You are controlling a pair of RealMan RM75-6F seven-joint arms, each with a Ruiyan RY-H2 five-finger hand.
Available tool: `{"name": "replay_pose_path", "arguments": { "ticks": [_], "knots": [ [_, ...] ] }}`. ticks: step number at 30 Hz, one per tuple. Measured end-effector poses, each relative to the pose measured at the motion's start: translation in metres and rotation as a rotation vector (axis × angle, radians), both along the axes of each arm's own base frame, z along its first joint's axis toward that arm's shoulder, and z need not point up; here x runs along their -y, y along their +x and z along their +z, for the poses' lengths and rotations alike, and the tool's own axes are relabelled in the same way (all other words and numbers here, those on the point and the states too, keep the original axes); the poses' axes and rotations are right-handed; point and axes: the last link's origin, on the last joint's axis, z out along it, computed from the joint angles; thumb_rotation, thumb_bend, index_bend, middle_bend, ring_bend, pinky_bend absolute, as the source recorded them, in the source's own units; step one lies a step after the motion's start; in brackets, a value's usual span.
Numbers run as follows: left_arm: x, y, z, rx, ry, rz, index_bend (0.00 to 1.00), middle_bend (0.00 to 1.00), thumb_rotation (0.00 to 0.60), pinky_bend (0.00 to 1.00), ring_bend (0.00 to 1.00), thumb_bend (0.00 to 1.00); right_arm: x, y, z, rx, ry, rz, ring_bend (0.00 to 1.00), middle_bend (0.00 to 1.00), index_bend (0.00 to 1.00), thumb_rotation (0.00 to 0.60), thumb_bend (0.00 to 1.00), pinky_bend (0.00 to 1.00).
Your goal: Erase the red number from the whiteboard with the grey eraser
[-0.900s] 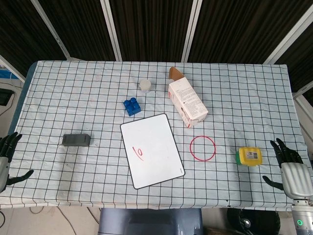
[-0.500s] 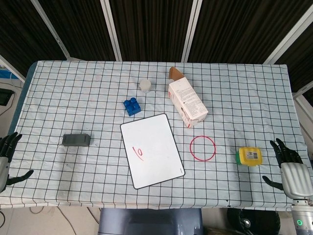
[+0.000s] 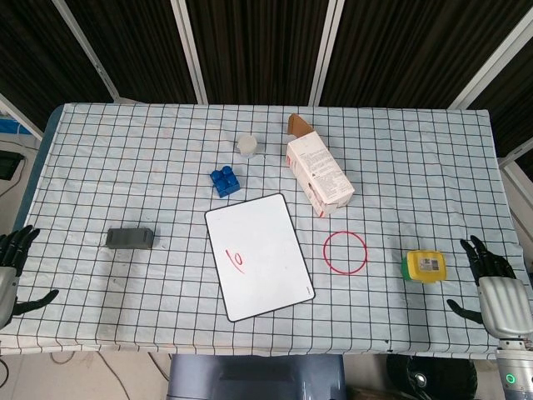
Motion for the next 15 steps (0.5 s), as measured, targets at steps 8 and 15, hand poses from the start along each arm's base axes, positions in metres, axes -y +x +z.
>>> {"name": "replay_pose_path", "arguments": {
  "ticks": [8, 15],
  "knots": [
    [-0.009, 0.006, -0.011, -0.03, -0.051, -0.021, 0.0, 0.02, 0.6, 0.0, 0.0, 0.08, -0.001, 0.0, 0.0, 0.005, 0.002, -0.004, 0.16, 0.05, 0.05, 0.6, 0.03, 0.18],
    [-0.035, 0.026, -0.022, -0.11, -0.115, -0.062, 0.0, 0.04, 0.6, 0.0, 0.0, 0.08, 0.0, -0.001, 0.001, 0.008, 0.004, -0.007, 0.16, 0.05, 0.05, 0.6, 0.03, 0.18]
  ]
}}
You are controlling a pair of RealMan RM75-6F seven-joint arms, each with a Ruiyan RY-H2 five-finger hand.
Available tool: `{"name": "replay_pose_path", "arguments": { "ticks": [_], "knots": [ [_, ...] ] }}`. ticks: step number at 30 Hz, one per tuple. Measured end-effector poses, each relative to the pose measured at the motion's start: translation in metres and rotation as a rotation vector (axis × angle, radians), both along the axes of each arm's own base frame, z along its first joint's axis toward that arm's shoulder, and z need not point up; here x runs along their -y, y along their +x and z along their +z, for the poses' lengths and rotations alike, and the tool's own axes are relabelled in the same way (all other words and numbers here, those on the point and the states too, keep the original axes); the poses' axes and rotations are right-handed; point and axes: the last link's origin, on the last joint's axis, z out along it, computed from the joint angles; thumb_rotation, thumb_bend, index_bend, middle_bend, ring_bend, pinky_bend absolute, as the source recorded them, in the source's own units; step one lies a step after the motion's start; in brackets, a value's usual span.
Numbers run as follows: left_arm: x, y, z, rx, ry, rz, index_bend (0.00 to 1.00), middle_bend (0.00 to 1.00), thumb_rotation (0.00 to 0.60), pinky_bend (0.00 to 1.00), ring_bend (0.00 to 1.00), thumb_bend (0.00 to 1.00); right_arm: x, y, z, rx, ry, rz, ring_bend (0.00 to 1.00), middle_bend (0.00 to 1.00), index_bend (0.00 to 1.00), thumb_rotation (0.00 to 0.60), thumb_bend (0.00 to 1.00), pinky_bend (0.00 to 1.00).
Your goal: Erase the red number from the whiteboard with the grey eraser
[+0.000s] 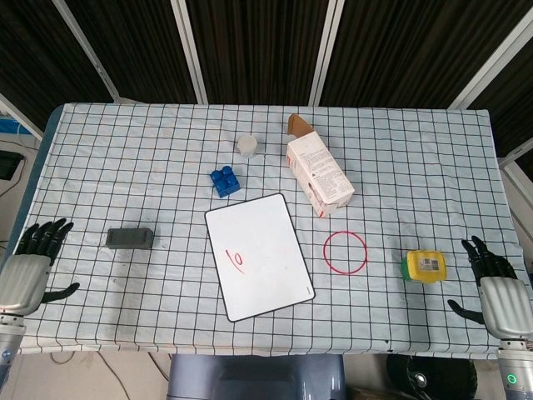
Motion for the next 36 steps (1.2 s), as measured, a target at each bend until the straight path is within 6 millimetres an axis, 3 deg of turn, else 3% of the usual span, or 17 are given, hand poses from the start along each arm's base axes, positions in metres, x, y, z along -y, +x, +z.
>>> {"name": "replay_pose_path", "arguments": {
  "ticks": [12, 19, 36],
  "knots": [
    [-0.076, 0.033, -0.024, -0.118, -0.202, 0.043, 0.0, 0.12, 0.6, 0.0, 0.0, 0.11, 0.0, 0.0, -0.001, -0.004, 0.004, -0.007, 0.16, 0.05, 0.05, 0.6, 0.03, 0.18],
    [-0.105, 0.034, -0.033, -0.197, -0.251, 0.083, 0.03, 0.15, 0.6, 0.0, 0.0, 0.13, 0.0, 0.0, -0.002, -0.004, 0.004, -0.009, 0.16, 0.05, 0.05, 0.6, 0.03, 0.18],
    [-0.123, 0.016, -0.061, -0.284, -0.31, 0.121, 0.23, 0.27, 0.6, 0.0, 0.0, 0.14, 0.001, 0.0, -0.002, 0.003, 0.006, -0.018, 0.16, 0.05, 0.06, 0.6, 0.03, 0.18]
  ]
}}
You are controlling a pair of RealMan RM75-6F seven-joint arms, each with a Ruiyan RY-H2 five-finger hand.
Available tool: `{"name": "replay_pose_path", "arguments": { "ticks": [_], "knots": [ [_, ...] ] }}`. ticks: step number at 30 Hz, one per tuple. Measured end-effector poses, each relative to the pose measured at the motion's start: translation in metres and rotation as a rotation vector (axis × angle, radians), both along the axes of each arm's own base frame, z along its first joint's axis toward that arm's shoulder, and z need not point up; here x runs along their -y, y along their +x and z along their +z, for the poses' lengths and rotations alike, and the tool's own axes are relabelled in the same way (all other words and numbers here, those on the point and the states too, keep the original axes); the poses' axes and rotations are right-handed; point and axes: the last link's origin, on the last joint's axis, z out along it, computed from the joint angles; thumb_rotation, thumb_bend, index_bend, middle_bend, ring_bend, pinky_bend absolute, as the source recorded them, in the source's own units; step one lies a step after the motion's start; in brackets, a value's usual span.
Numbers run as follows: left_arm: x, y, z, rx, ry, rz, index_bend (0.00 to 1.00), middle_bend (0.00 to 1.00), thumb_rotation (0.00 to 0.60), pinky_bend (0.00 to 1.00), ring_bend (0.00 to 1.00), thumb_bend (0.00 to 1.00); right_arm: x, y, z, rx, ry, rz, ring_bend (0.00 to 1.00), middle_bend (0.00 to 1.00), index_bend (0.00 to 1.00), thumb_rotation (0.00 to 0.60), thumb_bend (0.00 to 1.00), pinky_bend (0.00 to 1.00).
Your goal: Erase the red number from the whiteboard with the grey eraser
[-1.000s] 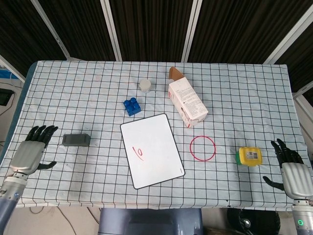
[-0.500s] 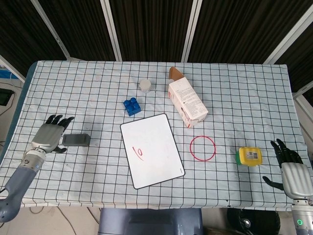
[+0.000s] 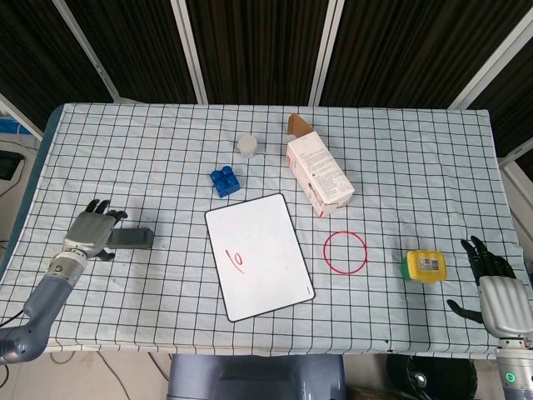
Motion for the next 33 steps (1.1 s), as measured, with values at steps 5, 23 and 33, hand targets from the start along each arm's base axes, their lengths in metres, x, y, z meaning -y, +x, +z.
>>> {"name": "replay_pose_path", "arguments": {
  "ticks": [5, 23, 33],
  "knots": [
    [-0.002, 0.0, -0.005, -0.014, -0.01, -0.021, 0.25, 0.28, 0.6, 0.0, 0.0, 0.14, 0.0, 0.0, 0.0, 0.002, -0.001, -0.003, 0.16, 0.05, 0.06, 0.6, 0.03, 0.18],
    [-0.011, 0.007, -0.027, -0.018, -0.044, -0.091, 0.32, 0.32, 0.6, 0.0, 0.0, 0.21, 0.001, 0.0, 0.0, 0.008, 0.001, -0.011, 0.16, 0.05, 0.06, 0.6, 0.03, 0.18],
    [-0.011, 0.002, -0.028, -0.01, -0.027, -0.092, 0.35, 0.35, 0.6, 0.0, 0.0, 0.2, 0.0, -0.001, 0.0, 0.009, 0.001, -0.013, 0.17, 0.05, 0.06, 0.6, 0.03, 0.18]
  ]
}}
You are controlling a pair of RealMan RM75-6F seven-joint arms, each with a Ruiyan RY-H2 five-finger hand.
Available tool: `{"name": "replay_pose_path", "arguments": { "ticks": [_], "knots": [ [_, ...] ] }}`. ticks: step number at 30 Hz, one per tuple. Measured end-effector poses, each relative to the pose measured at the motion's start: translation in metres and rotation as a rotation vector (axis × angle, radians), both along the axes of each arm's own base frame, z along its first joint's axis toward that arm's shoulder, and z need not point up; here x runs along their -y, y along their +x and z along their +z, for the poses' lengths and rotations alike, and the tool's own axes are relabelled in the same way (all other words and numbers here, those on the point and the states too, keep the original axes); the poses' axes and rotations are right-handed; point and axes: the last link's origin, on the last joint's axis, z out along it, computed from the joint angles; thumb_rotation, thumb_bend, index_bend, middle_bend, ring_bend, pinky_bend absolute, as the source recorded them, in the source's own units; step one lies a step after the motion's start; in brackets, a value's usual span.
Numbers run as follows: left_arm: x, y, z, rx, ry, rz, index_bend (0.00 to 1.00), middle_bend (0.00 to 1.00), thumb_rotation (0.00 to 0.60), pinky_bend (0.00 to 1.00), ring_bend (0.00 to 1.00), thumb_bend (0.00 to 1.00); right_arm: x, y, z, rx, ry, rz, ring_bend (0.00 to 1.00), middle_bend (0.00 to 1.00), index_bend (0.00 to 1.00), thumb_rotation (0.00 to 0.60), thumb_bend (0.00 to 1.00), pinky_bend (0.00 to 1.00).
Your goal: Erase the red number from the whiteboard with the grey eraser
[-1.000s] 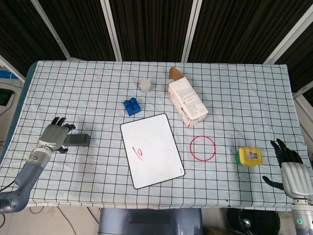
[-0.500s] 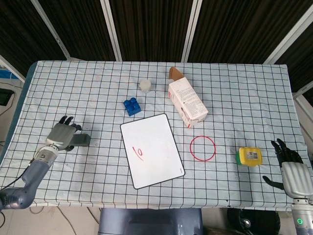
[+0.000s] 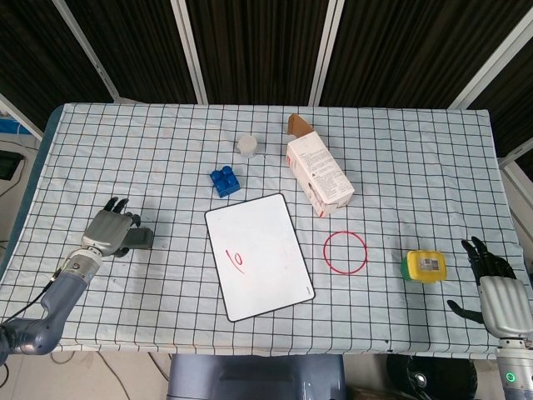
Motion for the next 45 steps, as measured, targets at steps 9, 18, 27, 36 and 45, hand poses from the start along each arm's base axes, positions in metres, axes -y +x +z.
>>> {"name": "replay_pose_path", "arguments": {
  "ticks": [9, 18, 27, 36, 45],
  "knots": [
    [-0.001, -0.006, -0.002, -0.003, 0.007, 0.002, 0.37, 0.37, 0.6, 0.0, 0.0, 0.21, 0.001, 0.0, 0.0, -0.001, 0.0, -0.002, 0.17, 0.05, 0.05, 0.6, 0.03, 0.18],
    [0.001, -0.008, -0.003, -0.007, -0.002, -0.01, 0.41, 0.42, 0.6, 0.0, 0.0, 0.22, 0.001, 0.0, 0.0, 0.002, 0.0, -0.008, 0.16, 0.05, 0.06, 0.6, 0.03, 0.18],
    [0.0, -0.005, 0.0, 0.002, 0.004, -0.015, 0.42, 0.43, 0.6, 0.0, 0.0, 0.26, 0.001, 0.0, 0.0, 0.007, 0.003, -0.012, 0.16, 0.05, 0.06, 0.6, 0.03, 0.18],
    [0.005, 0.034, 0.016, 0.082, 0.025, -0.104, 0.41, 0.42, 0.6, 0.0, 0.0, 0.26, 0.0, 0.0, 0.0, 0.008, 0.001, -0.01, 0.16, 0.05, 0.06, 0.6, 0.03, 0.18],
    [-0.003, 0.102, 0.019, 0.126, 0.039, -0.262, 0.4, 0.42, 0.6, 0.0, 0.0, 0.26, 0.0, 0.0, 0.001, 0.009, -0.001, -0.011, 0.17, 0.05, 0.05, 0.6, 0.03, 0.18]
  ]
}}
